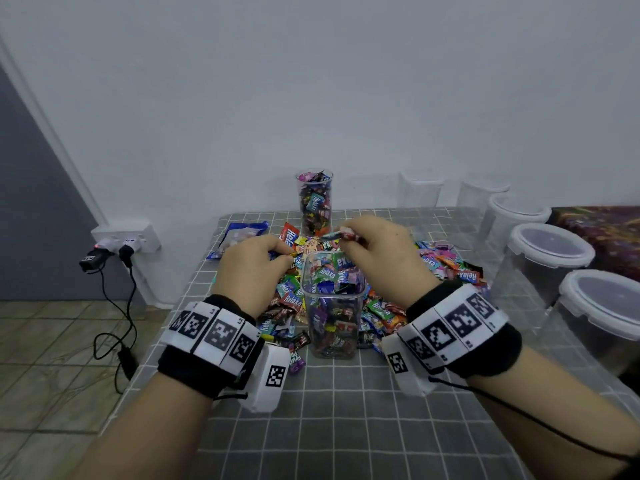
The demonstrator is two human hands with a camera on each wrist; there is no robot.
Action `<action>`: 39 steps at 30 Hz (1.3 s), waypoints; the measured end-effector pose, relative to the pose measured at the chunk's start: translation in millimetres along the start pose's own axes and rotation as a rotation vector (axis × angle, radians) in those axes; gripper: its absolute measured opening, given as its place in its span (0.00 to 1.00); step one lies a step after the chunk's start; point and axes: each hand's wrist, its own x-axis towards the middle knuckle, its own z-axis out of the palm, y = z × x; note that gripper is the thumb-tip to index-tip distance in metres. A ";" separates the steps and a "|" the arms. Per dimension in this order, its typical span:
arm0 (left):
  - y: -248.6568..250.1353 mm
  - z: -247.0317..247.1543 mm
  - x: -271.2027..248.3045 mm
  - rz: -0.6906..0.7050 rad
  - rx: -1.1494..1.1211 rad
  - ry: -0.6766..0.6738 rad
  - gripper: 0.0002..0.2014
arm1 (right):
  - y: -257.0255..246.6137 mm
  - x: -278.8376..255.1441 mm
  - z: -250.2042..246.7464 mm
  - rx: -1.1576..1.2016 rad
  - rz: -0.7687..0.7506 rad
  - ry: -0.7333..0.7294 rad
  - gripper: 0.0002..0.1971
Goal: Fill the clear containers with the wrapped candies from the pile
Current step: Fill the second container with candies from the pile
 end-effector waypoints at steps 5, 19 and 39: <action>-0.5 -1.3 -1.0 -0.004 0.009 0.004 0.04 | 1.6 -1.0 12.7 -0.053 -0.016 -0.098 0.09; 8.8 -10.2 -1.6 0.000 -0.127 0.006 0.03 | 22.5 -28.8 15.8 0.474 0.308 -0.202 0.42; 42.8 12.8 -5.5 0.158 -0.114 -0.282 0.03 | 39.1 -39.4 37.3 0.677 0.383 -0.332 0.39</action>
